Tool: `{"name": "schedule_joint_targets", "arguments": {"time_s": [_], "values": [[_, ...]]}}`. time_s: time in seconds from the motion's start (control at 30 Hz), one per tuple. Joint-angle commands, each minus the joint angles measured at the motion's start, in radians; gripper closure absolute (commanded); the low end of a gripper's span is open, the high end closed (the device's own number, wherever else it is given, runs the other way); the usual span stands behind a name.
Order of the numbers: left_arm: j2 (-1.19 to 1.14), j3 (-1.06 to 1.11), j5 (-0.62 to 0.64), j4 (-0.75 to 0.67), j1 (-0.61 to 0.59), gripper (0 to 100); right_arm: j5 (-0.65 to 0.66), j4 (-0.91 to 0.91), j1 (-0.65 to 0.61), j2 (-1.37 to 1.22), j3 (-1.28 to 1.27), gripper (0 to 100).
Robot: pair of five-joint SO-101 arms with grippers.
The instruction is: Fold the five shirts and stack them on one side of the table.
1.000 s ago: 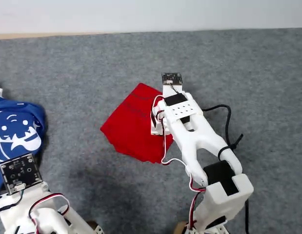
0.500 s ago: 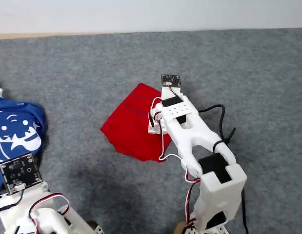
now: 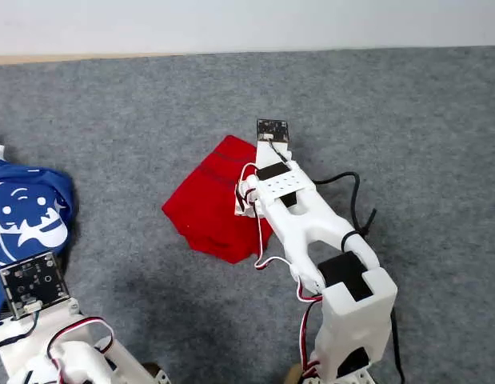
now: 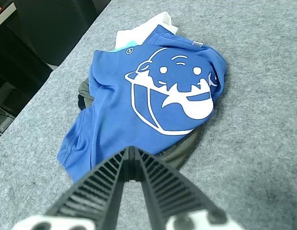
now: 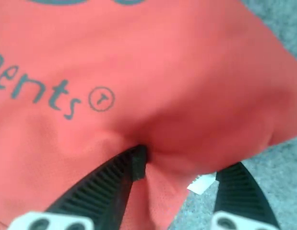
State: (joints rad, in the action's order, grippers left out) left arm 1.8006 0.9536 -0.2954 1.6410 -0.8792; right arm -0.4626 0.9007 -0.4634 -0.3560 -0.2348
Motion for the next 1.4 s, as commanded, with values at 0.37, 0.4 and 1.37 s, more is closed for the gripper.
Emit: {"name": "schedule_joint_targets", "arguments": {"time_s": [0.37,0.4,1.37], "values": [[0.003,-0.002,-0.008,-0.018,0.000,100,-0.072,0.044,-0.061,-0.097,0.155,99.1],[0.003,-0.002,-0.008,-0.018,0.000,100,-0.075,0.062,-0.061,-0.108,0.172,99.0],[0.003,-0.002,-0.008,-0.018,0.000,100,0.250,0.498,0.343,0.153,0.322,99.0]]}}
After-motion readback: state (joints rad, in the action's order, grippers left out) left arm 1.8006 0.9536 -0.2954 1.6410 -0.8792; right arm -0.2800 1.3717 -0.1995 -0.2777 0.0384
